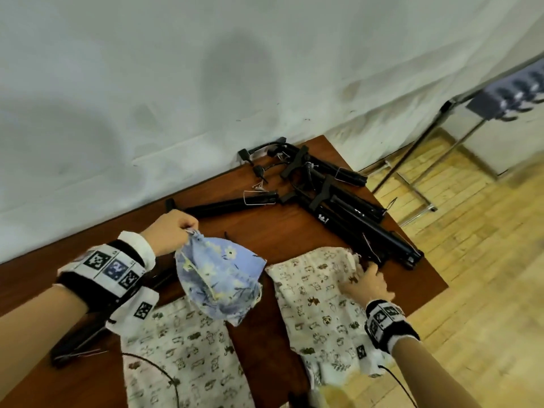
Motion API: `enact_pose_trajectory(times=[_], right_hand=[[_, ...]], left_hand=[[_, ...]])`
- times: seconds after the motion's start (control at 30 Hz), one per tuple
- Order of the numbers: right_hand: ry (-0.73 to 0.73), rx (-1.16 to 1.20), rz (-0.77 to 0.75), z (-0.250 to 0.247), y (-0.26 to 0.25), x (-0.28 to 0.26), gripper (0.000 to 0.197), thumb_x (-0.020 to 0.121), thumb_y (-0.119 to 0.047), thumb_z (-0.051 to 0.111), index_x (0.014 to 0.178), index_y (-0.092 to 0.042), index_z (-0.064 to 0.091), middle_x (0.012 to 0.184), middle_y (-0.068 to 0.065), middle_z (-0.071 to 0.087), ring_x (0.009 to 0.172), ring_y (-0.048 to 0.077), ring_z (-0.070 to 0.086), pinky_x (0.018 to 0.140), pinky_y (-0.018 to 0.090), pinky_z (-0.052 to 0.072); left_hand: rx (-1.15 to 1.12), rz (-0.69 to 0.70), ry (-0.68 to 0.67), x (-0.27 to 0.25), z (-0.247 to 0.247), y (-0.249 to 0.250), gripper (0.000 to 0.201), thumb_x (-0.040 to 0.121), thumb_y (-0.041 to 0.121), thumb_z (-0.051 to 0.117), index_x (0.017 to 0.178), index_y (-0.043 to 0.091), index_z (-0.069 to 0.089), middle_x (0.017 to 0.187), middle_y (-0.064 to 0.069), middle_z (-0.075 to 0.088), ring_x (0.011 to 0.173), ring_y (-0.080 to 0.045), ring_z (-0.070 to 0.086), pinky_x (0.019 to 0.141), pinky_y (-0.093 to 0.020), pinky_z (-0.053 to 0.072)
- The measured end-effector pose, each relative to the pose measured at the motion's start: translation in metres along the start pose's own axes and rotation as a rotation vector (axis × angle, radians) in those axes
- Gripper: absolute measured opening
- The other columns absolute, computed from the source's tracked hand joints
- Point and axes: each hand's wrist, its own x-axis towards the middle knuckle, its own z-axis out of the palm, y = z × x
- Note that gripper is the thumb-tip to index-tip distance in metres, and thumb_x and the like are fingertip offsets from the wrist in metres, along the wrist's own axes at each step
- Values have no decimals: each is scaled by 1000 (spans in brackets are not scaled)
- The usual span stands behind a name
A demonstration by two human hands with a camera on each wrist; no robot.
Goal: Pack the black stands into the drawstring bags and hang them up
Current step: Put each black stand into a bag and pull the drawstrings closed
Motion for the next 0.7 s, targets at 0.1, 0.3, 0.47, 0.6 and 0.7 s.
enact_pose_trajectory(times=[0.1, 0.3, 0.47, 0.6, 0.7], right_hand=[[-22, 211, -130, 10, 9, 5, 62, 83, -40, 64, 137, -19, 42, 127, 9, 60, 115, 31, 56, 104, 48, 39], [-36, 86, -791, 33, 23, -51, 53, 80, -33, 52, 133, -29, 49, 119, 0, 59, 109, 23, 57, 89, 32, 46], [-199, -289, -1197, 36, 17, -89, 60, 89, -23, 51, 146, -33, 31, 150, 10, 32, 132, 31, 38, 99, 43, 44], [-230, 63, -1180, 36, -9, -108, 56, 87, -20, 40, 143, -28, 39, 144, 2, 47, 121, 27, 54, 98, 41, 47], [-277, 457, -999, 29, -34, -103, 66, 84, -1, 45, 139, -36, 36, 130, -6, 57, 113, 12, 57, 92, 25, 49]], left_hand=[[-1, 31, 29, 5, -9, 6, 41, 73, -19, 41, 49, 14, 34, 48, 0, 28, 53, -17, 26, 57, -27, 20], [-16, 81, 46, 14, -8, 29, 47, 72, -22, 42, 45, 16, 36, 46, 2, 30, 52, -16, 26, 54, -25, 21], [-16, 84, 27, 14, -2, 43, 40, 72, -23, 40, 50, 10, 36, 50, -3, 31, 53, -16, 27, 54, -25, 22], [-40, 69, 44, 14, -6, 39, 41, 72, -22, 41, 49, 11, 38, 49, 0, 32, 54, -16, 27, 56, -25, 23], [-85, 70, 75, 12, -17, 35, 40, 71, -26, 38, 49, 8, 37, 49, -3, 31, 55, -15, 27, 57, -27, 23]])
